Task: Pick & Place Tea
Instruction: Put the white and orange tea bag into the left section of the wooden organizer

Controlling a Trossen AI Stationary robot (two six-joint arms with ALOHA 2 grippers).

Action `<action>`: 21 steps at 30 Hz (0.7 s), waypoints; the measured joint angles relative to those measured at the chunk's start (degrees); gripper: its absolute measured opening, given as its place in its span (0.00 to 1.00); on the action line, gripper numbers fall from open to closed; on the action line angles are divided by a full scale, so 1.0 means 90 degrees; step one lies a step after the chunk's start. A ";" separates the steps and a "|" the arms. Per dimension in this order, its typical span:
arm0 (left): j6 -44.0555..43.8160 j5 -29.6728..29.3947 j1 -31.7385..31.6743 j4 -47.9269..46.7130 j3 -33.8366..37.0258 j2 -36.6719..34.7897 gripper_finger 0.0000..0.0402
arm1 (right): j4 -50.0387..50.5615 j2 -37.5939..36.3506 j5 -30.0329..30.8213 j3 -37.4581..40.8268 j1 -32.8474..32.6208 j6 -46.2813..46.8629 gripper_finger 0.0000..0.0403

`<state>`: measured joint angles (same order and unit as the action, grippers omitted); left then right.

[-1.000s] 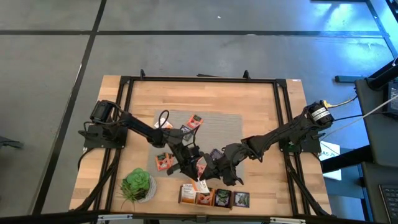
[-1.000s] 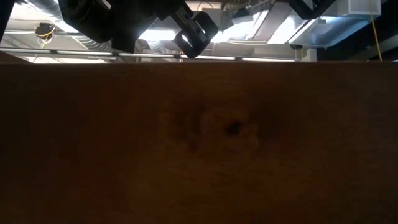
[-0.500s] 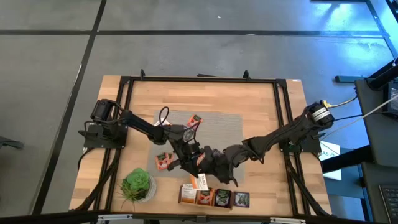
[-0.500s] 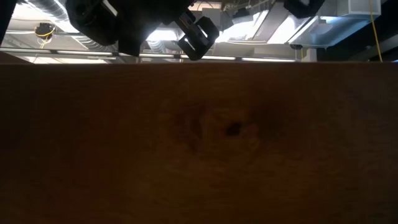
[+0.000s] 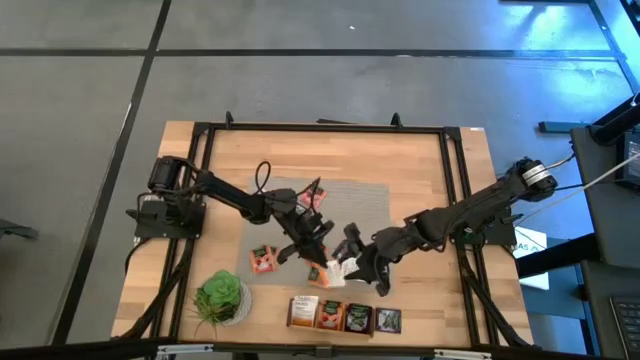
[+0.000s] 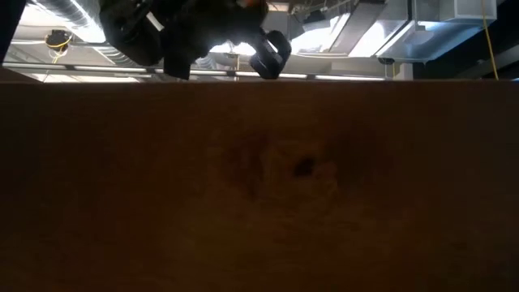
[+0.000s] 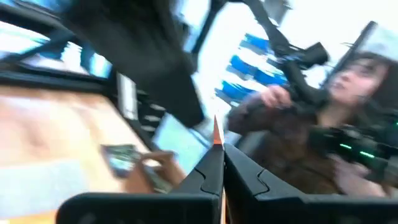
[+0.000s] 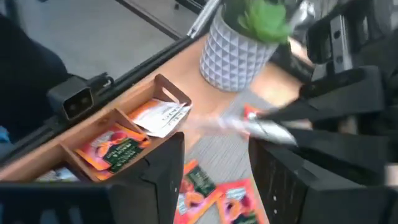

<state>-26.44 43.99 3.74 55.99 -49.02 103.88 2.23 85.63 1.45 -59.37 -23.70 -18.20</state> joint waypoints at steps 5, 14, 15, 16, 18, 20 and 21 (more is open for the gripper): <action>0.0607 -0.0953 -0.0122 -0.0196 0.0024 -0.0177 0.01 | 0.0274 -0.0027 0.0101 -0.0003 0.0042 0.0843 0.45; 0.2426 -0.3084 0.0143 -0.2501 0.0015 -0.1647 0.01 | 0.0938 -0.0413 0.0522 0.0126 0.0035 0.1163 0.45; 0.2513 -0.3321 0.0196 -0.2561 0.0099 -0.1790 0.01 | 0.0859 -0.0484 0.0522 0.0189 0.0031 0.1163 0.45; 0.2566 -0.3471 0.0240 -0.2573 0.0191 -0.1909 0.01 | 0.0686 -0.0546 0.0526 0.0276 0.0030 0.1176 0.45; 0.2619 -0.3639 0.0340 -0.2531 0.0438 -0.2219 0.01 | 0.0393 -0.0562 0.0590 0.0486 0.0086 0.1215 0.45; 0.2617 -0.4029 0.0465 -0.2277 0.0726 -0.2546 0.01 | 0.0195 -0.0528 0.0688 0.0679 0.0130 0.1356 0.45; 0.2572 -0.4317 0.0532 -0.2151 0.0897 -0.2695 0.01 | 0.0115 -0.0529 0.0713 0.0726 0.0152 0.1441 0.45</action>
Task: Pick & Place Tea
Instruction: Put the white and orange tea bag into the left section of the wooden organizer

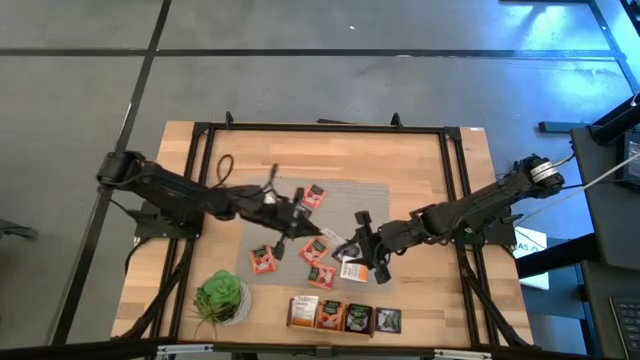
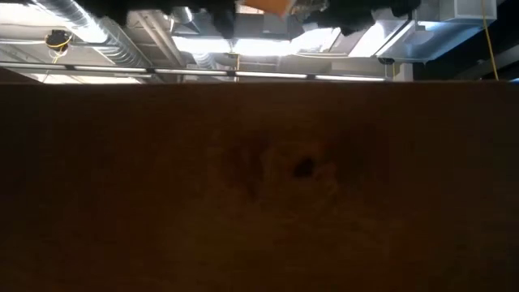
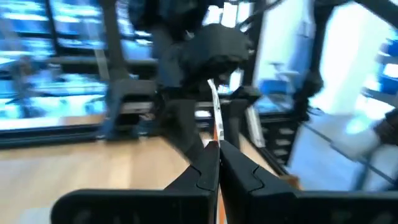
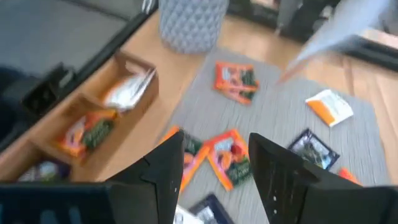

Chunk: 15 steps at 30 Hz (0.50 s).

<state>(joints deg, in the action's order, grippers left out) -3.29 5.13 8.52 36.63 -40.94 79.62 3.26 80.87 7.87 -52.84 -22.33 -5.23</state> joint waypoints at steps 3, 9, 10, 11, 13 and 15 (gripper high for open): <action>-0.0135 -0.0894 0.0324 0.0695 0.0634 -0.0306 0.01 | -0.0133 -0.0027 0.0002 0.0008 0.0080 0.0293 0.45; -0.0084 -0.2484 0.1433 0.2707 0.1666 -0.0335 0.01 | -0.0196 0.0004 -0.0010 0.0010 0.0125 0.0577 0.45; -0.0013 -0.2787 0.1608 0.2937 0.1759 -0.0293 0.01 | -0.0279 0.0022 -0.0089 0.0010 0.0121 0.0580 0.45; 0.0104 -0.3104 0.1779 0.3136 0.1809 -0.0244 0.01 | -0.0353 0.0033 -0.0232 0.0010 0.0108 0.0580 0.45; 0.0272 -0.3744 0.2099 0.3267 0.1819 -0.0134 0.01 | -0.0770 0.0112 -0.0563 0.0008 0.0100 0.0580 0.45; 0.0374 -0.4119 0.2295 0.3248 0.1805 0.0005 0.01 | -0.1172 0.0198 -0.0765 0.0008 0.0076 0.0548 0.45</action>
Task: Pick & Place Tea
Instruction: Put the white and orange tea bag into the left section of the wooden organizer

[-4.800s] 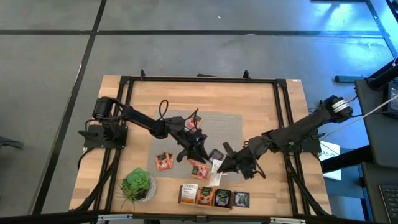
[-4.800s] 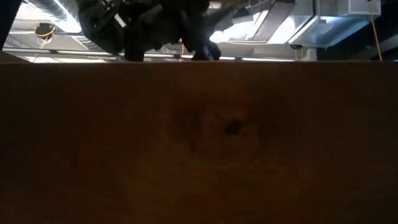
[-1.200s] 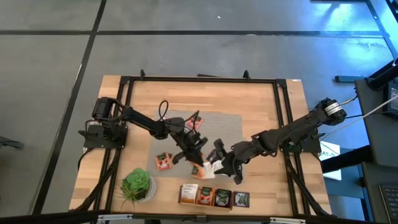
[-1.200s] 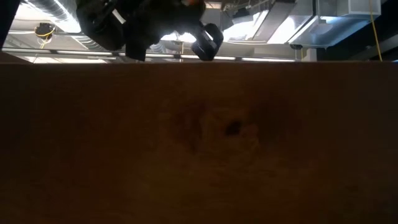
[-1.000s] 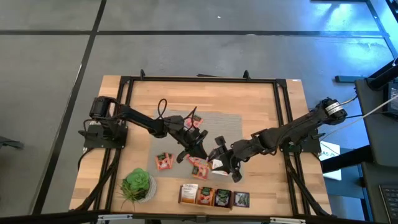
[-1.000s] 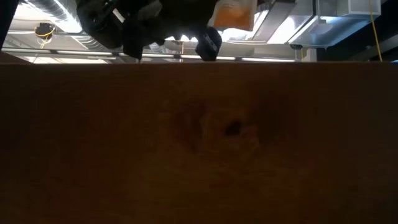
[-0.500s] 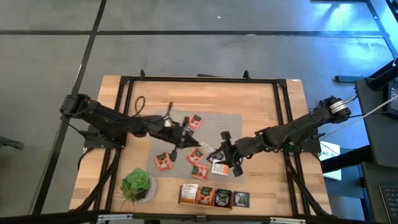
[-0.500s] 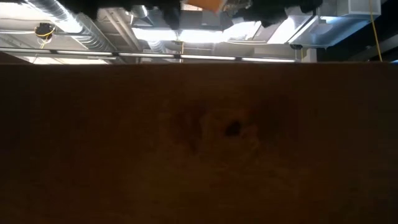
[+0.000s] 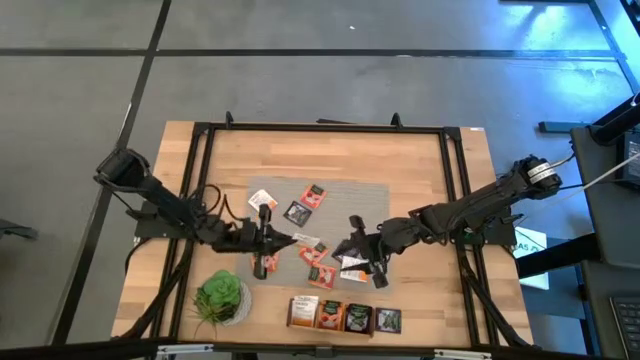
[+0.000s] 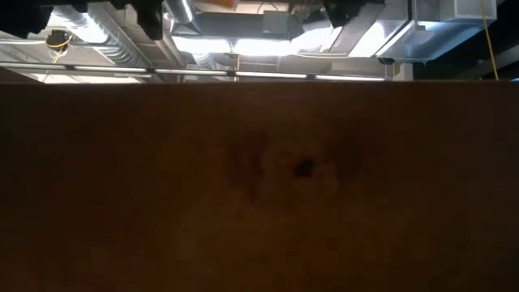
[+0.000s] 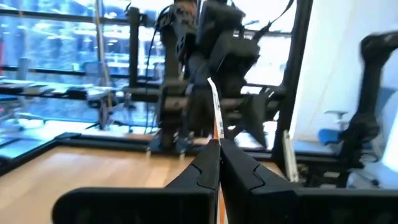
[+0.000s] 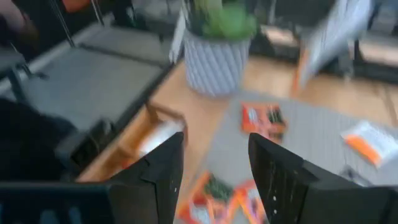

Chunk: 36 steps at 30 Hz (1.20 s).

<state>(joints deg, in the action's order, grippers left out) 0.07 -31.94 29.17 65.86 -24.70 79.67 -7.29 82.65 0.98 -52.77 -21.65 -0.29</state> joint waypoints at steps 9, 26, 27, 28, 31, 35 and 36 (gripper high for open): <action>0.0020 -0.0362 0.0306 0.0049 -0.0101 0.0310 0.01 | -0.0871 0.0158 0.1346 0.0000 0.0006 0.1021 0.45; 0.0018 -0.0124 0.0344 0.0049 -0.0098 0.0314 0.01 | -0.2461 0.0782 0.1391 -0.0005 0.0142 0.0972 0.39; 0.0018 -0.0122 0.0344 0.0047 -0.0096 0.0314 0.01 | -0.2499 0.0778 0.1387 -0.0006 0.0164 0.0968 0.37; 0.0020 -0.0122 0.0344 0.0052 -0.0096 0.0314 0.01 | -0.2484 0.0775 0.1381 -0.0007 0.0191 0.0959 0.34; 0.0022 -0.0131 0.0344 0.0052 -0.0096 0.0314 0.01 | -0.2418 0.0780 0.1348 -0.0007 0.0267 0.0819 0.26; 0.0025 -0.0157 0.0343 0.0056 -0.0096 0.0314 0.01 | -0.2536 0.0780 0.0782 -0.0007 0.0349 0.0822 0.16; 0.0025 -0.0157 0.0342 0.0062 -0.0096 0.0314 0.01 | -0.2538 0.0780 0.0709 -0.0007 0.0357 0.0820 0.13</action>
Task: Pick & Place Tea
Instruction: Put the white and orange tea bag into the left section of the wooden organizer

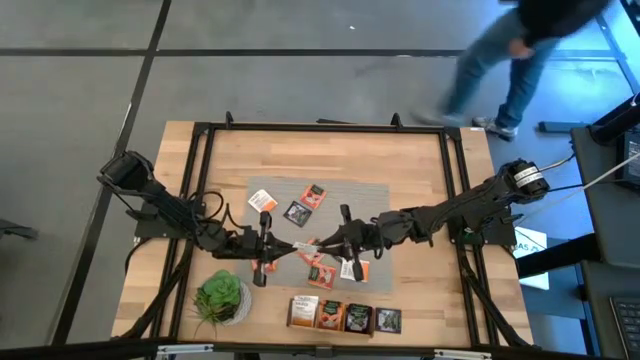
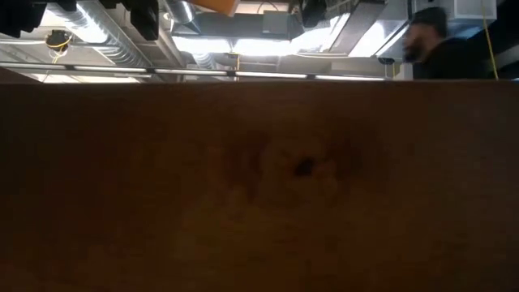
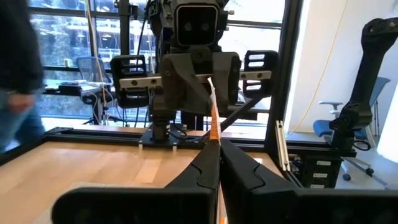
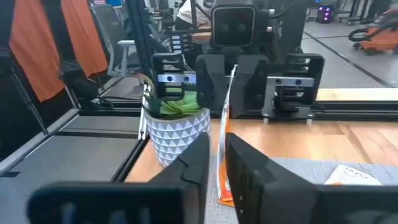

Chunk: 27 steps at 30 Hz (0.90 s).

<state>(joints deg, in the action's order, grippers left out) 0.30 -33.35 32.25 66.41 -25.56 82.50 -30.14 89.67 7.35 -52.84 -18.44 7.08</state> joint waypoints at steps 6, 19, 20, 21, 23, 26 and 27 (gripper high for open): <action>-0.0003 -0.0009 0.0000 0.0006 0.0000 0.0000 0.01 | -0.0003 0.0000 0.0002 0.0000 0.0010 -0.0160 0.02; 0.0390 -0.0010 0.0000 0.0011 0.0000 0.0000 0.03 | 0.0029 -0.0002 0.0007 0.0000 -0.0024 0.0184 0.01; 0.0382 0.0005 0.0000 0.0018 0.0000 0.0000 0.05 | 0.0036 -0.0002 0.0010 0.0000 -0.0044 0.0189 0.01; 0.0347 0.0016 0.0000 0.0022 0.0000 0.0000 0.06 | 0.0035 -0.0002 0.0014 0.0000 -0.0067 0.0204 0.01; 0.0340 0.0014 0.0004 0.0022 0.0000 0.0000 0.11 | 0.0032 -0.0005 0.0115 0.0000 -0.0131 0.0360 0.00; 0.0467 -0.0064 0.0059 -0.0017 0.0000 -0.0058 0.20 | 0.0063 -0.0005 0.0370 0.0000 -0.0314 0.0676 0.00; 0.0541 -0.0089 0.0080 -0.0028 0.0000 -0.0100 0.23 | 0.0111 -0.0007 0.0444 0.0000 -0.0396 0.0799 0.00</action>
<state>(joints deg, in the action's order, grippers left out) 5.17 -34.15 32.97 66.16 -25.56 81.60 -29.14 89.60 11.35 -52.84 -22.00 14.28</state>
